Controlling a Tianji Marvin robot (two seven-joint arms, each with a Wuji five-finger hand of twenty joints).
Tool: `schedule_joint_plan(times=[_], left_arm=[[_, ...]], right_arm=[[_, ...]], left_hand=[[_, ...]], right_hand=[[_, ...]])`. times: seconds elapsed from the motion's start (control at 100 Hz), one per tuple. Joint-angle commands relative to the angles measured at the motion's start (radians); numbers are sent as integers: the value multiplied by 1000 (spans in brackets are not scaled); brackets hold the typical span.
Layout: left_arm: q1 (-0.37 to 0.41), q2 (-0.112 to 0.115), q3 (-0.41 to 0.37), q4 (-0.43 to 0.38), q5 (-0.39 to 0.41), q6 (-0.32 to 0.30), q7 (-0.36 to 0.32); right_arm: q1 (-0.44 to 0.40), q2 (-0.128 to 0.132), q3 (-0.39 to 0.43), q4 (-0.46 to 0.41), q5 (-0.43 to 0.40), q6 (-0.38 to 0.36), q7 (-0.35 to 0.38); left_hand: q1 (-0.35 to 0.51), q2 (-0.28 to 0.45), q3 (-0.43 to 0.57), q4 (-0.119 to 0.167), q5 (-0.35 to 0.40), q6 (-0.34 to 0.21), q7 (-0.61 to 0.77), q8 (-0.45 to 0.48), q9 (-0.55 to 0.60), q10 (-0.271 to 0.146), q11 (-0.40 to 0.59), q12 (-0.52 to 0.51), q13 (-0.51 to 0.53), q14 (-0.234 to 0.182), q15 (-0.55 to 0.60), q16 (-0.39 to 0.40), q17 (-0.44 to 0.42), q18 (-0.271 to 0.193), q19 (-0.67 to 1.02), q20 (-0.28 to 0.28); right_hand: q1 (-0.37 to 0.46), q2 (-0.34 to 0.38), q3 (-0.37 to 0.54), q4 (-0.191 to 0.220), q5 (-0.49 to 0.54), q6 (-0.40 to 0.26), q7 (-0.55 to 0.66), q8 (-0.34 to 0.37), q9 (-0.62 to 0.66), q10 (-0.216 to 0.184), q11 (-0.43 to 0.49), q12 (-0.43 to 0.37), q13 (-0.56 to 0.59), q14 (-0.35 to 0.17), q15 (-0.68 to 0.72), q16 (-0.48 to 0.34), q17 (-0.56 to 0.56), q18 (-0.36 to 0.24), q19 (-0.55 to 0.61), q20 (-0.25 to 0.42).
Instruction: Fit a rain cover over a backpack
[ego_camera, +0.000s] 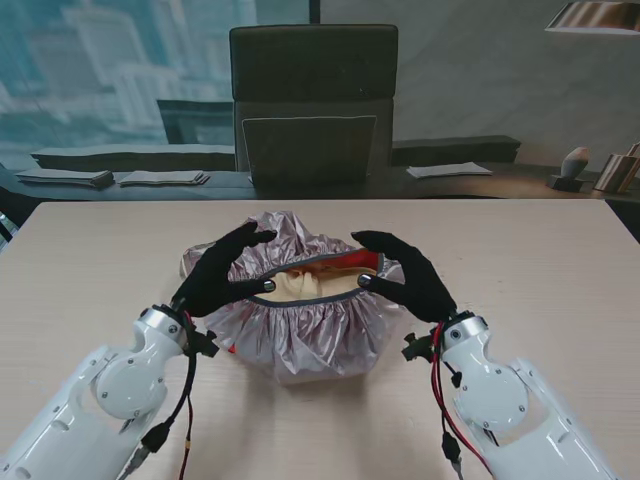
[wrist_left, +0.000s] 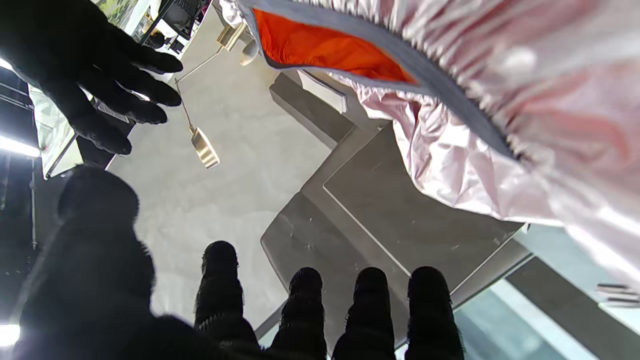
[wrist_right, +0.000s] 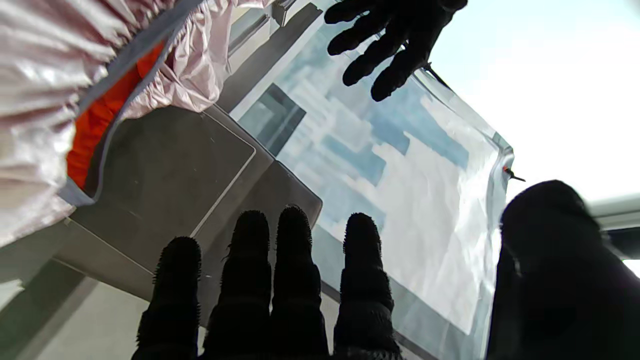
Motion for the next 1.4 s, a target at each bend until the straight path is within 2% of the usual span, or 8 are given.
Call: schedule_joint_plan(times=[0.0,0.11,0.16,0.18,0.23,0.27,0.44,1.39], left_arm=[[33,-9,1,-16,18,24,-28],[55,-9,-1,-24,-2,47,-35],[60,-9,-3,-21,4,51,-33],[61,-10,-3,-18,8,52,-29],[61,-6,-10,-14,17,48,-38],[59,-2,-17,-6,32,41,-48],[43,-9,-12,27,6,44,-36],[14,-3,5,42,18,42,-57]], right_arm=[[-30,-1,8,-18,16,36,51],[-53,-7,15,-38,61,66,45],[-56,-7,17,-40,72,82,49],[-58,-7,19,-43,73,89,55],[-54,-5,20,-39,55,95,58],[-46,-5,16,-30,30,94,48],[-31,-6,3,-13,4,120,40],[-22,-7,14,6,-14,92,22]], left_hand=[[-3,33,-42,33,-37,15,-7,2,12,-15,6,-6,1,-4,13,11,-15,9,36,2],[-1,32,-47,32,-39,18,20,12,20,-16,28,-17,20,2,15,6,-18,15,55,-8],[5,25,-48,33,-36,25,42,24,27,-7,62,0,32,7,21,8,-16,19,63,-9],[8,21,-48,33,-34,25,48,26,30,-5,65,1,35,8,22,9,-15,20,65,-8],[7,27,-47,34,-40,26,50,27,28,-7,67,1,34,5,22,9,-17,20,69,-7],[4,29,-48,33,-40,25,49,26,30,-8,70,0,36,3,24,10,-17,18,70,-7],[20,18,-40,36,-37,31,77,38,33,-2,92,4,41,9,32,14,-19,20,85,-3],[15,18,-35,35,-40,29,62,26,30,-5,87,-4,35,5,32,13,-19,17,81,-10]], right_hand=[[31,27,-54,51,21,-3,-22,-19,6,12,-28,-17,2,-11,-30,-18,-18,-20,-12,-30],[203,118,-223,67,65,-16,-27,-12,45,7,-38,-17,16,-11,-25,-16,-13,4,-21,-46],[248,137,-231,77,68,-21,-26,-10,38,4,-41,-17,2,-20,-29,-17,-29,-4,-30,-50],[238,125,-160,76,66,-23,-26,-8,31,3,-39,-17,-7,-23,-27,-16,-34,-9,-38,-48],[77,16,269,11,66,-21,-25,-5,25,1,-34,-15,-14,-30,-24,-15,-38,-15,-46,-41],[20,-16,370,-11,68,-14,-26,-5,24,5,-34,-15,-16,-29,-25,-15,-34,-12,-44,-39],[37,-14,242,-6,76,-35,-21,-2,5,11,-40,-18,-31,-22,-32,-19,-41,-10,-52,-36],[45,-14,177,13,50,-48,-8,5,-19,7,-27,-13,-48,-20,-23,-14,-50,-7,-63,-16]])
